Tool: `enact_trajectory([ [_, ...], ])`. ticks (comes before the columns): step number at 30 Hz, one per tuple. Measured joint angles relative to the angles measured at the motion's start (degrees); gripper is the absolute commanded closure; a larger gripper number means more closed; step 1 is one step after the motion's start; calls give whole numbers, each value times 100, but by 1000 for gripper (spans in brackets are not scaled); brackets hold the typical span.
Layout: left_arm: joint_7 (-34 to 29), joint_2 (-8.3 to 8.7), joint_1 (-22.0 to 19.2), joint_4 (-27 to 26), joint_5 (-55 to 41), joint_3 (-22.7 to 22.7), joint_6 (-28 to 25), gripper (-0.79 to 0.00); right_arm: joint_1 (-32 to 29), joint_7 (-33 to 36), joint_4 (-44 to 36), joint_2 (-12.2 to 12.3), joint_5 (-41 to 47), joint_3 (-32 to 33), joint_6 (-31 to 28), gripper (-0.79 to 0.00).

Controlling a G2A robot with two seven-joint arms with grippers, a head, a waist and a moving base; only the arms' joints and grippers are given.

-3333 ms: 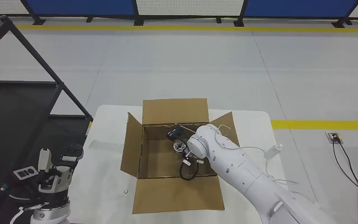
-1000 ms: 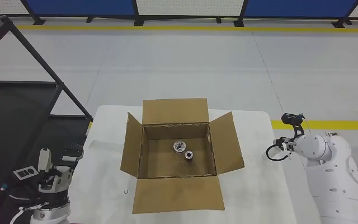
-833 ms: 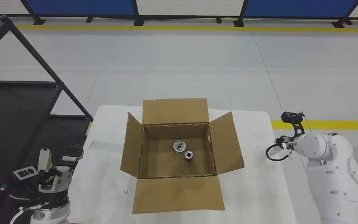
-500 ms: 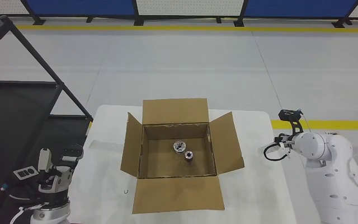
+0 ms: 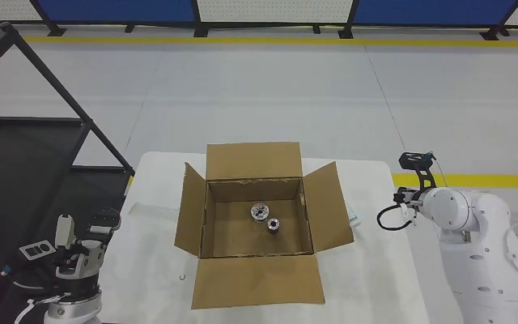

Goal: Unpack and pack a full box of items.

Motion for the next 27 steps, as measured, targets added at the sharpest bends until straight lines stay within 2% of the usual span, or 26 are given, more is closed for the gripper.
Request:
enact_trajectory([
  [2,0,0,0,0,0,0,0,-785,28,30,67,5,91,-57,-149,0],
  [5,0,0,0,0,0,0,0,-785,59,163,171,17,178,-174,-424,-219],
  [8,0,0,0,0,0,0,0,-785,117,293,374,25,298,-289,-666,-296],
  [14,0,0,0,0,0,0,0,-785,252,546,898,44,897,-489,-1561,-348],
  [18,0,0,0,0,0,0,0,-785,202,521,930,59,1315,-584,-2097,-379],
  [22,0,0,0,0,0,0,0,-785,-24,501,542,99,1882,-583,-2680,-372],
  [27,0,0,0,0,0,0,0,-785,-492,334,-272,160,2441,-568,-3061,-382],
])
